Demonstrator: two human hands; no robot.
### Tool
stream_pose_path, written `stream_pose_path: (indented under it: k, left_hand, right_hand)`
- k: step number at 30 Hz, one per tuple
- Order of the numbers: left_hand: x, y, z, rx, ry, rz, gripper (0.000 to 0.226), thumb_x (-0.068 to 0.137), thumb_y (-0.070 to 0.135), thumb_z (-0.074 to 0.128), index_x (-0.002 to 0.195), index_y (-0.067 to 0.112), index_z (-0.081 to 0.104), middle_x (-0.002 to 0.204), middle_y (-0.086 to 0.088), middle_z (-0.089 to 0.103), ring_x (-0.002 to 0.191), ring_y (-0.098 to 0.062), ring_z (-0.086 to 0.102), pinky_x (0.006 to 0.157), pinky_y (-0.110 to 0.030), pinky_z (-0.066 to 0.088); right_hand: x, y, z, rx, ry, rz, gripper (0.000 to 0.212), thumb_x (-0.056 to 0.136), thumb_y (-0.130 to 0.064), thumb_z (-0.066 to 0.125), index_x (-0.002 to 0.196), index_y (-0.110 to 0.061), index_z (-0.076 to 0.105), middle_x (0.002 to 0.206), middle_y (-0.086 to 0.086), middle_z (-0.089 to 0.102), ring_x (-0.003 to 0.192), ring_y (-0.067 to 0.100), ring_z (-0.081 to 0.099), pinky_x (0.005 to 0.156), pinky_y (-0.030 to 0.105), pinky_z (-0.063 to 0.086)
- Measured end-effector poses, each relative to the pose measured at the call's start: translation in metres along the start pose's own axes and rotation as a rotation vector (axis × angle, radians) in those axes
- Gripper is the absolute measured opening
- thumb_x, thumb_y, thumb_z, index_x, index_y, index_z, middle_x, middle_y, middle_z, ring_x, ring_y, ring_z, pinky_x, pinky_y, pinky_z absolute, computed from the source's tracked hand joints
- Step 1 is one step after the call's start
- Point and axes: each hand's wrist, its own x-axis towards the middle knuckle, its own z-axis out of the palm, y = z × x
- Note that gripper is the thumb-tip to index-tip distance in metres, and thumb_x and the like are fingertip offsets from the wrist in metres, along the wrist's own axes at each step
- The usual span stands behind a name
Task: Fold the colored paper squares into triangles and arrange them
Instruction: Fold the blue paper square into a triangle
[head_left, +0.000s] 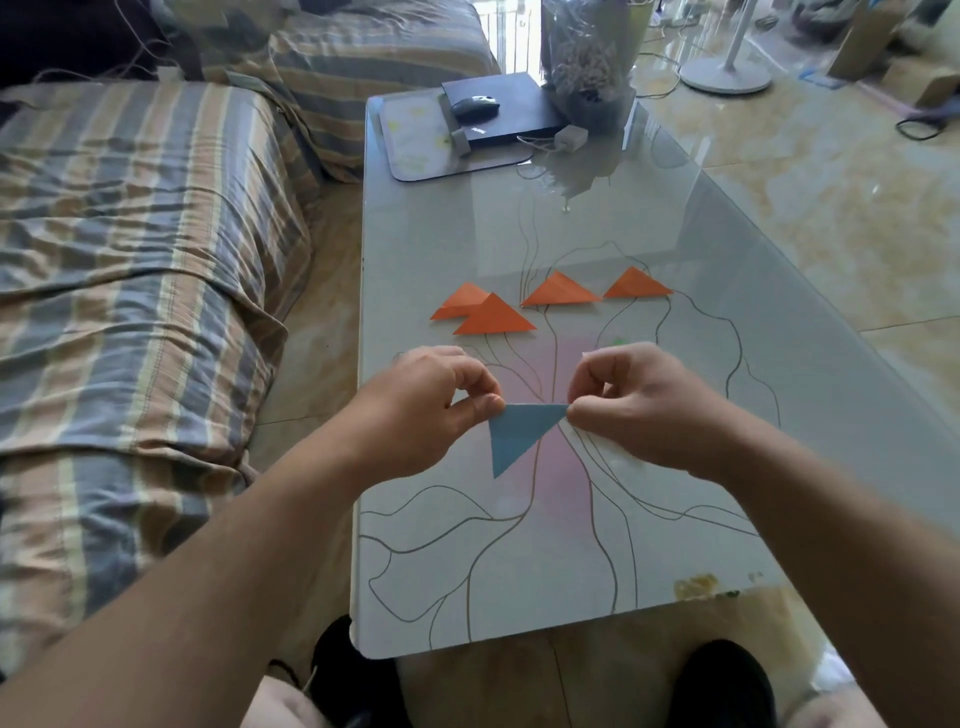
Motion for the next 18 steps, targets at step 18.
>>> stream_pose_path:
  k: [18]
  left_hand:
    - [0.041, 0.034, 0.021, 0.05, -0.087, 0.092, 0.007, 0.098, 0.04, 0.066, 0.098, 0.039, 0.073, 0.085, 0.021, 0.062, 0.08, -0.003, 0.052, 0.072, -0.028, 0.046]
  right_hand:
    - [-0.01, 0.022, -0.007, 0.079, 0.065, 0.029, 0.004, 0.089, -0.019, 0.081, 0.086, -0.018, 0.079, 0.08, 0.001, 0.074, 0.065, 0.007, 0.058, 0.061, 0.022, 0.047]
